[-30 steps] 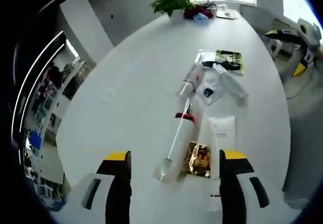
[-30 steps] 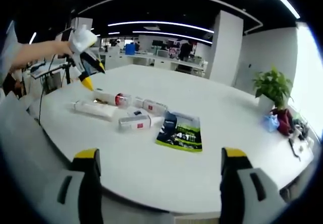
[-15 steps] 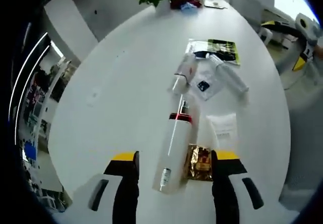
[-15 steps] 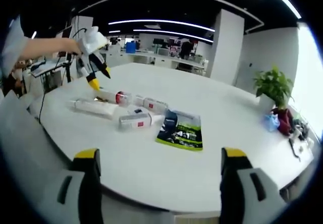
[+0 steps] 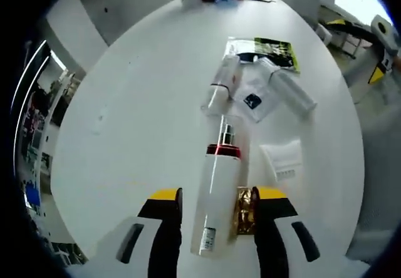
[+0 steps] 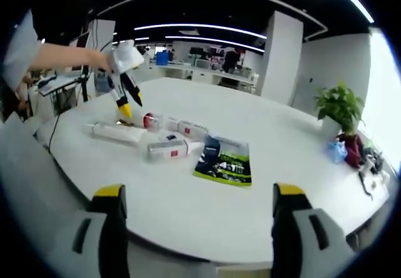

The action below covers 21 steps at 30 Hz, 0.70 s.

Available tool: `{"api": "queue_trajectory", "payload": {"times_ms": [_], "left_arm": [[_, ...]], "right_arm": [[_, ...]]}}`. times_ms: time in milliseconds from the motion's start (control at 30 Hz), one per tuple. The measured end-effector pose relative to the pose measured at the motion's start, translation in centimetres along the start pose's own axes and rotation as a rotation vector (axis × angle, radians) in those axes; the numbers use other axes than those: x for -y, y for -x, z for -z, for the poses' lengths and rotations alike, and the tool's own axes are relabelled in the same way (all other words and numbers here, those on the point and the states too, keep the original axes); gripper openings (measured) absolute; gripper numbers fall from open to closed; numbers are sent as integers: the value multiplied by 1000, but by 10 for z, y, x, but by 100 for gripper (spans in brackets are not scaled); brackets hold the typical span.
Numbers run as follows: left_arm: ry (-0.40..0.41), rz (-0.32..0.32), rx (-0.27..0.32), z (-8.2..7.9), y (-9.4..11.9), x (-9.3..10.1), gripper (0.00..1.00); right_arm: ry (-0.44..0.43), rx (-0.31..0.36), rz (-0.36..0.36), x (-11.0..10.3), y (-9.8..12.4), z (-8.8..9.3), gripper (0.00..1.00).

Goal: Arrange the skincare products in the storage area until every visible bottle or jar stands upright without overlapping.

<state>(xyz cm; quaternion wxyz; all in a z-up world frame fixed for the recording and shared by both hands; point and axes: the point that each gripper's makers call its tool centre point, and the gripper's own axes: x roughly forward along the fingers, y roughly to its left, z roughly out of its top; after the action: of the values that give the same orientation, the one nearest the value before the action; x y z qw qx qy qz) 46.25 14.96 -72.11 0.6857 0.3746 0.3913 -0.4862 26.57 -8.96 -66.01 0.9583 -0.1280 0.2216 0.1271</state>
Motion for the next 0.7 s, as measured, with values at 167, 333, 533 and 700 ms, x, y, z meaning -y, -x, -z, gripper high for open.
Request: {"api": "queue_trajectory", "payload": {"times_ms": [167,333,533,700], "left_arm": [[-5,22,-14,0,-7,3,37],[-4,34,-24,-1,-15,3,36],[-9,48,-25,-5,-22,0,30],[-12,64,-40,-3,-25,3,27]], "right_arm": [[0,-4,0,0,0,1,97],[1,-17,-9,-1,-1,3,98],[-1,-14,-5,-1,-1,3,97],[-2,-12,-6,-1,0,2,97]]}}
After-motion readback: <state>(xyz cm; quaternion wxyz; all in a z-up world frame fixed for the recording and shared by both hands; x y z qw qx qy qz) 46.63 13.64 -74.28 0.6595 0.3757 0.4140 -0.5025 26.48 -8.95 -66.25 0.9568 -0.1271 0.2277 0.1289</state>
